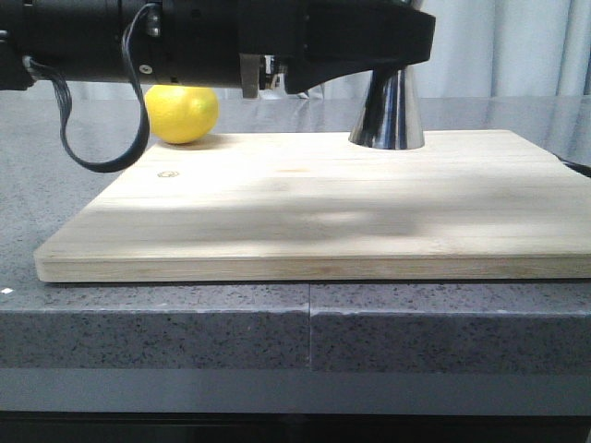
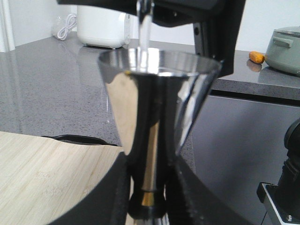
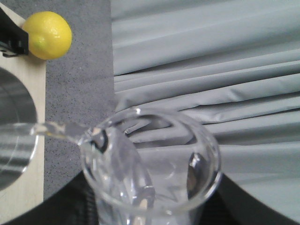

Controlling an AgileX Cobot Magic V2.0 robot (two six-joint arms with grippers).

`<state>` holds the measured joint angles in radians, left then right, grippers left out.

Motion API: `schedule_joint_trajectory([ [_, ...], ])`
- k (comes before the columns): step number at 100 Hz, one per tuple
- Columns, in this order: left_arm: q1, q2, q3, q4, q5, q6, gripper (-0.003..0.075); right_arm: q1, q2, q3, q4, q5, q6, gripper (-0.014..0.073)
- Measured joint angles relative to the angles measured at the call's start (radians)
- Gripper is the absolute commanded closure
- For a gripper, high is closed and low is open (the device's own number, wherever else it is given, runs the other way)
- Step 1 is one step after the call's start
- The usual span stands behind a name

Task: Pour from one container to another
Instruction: 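Tilt the beaker with the right gripper, pouring liquid into the jigger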

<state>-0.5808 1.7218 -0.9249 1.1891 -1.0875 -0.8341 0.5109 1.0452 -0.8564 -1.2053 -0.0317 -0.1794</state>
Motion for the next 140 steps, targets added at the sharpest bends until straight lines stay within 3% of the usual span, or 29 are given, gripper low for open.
schedule_joint_trajectory([
  [140,0.0,0.0,0.0,0.004,0.0,0.0,0.0662,0.0,0.0,-0.002,-0.255,-0.002,0.0,0.0333],
])
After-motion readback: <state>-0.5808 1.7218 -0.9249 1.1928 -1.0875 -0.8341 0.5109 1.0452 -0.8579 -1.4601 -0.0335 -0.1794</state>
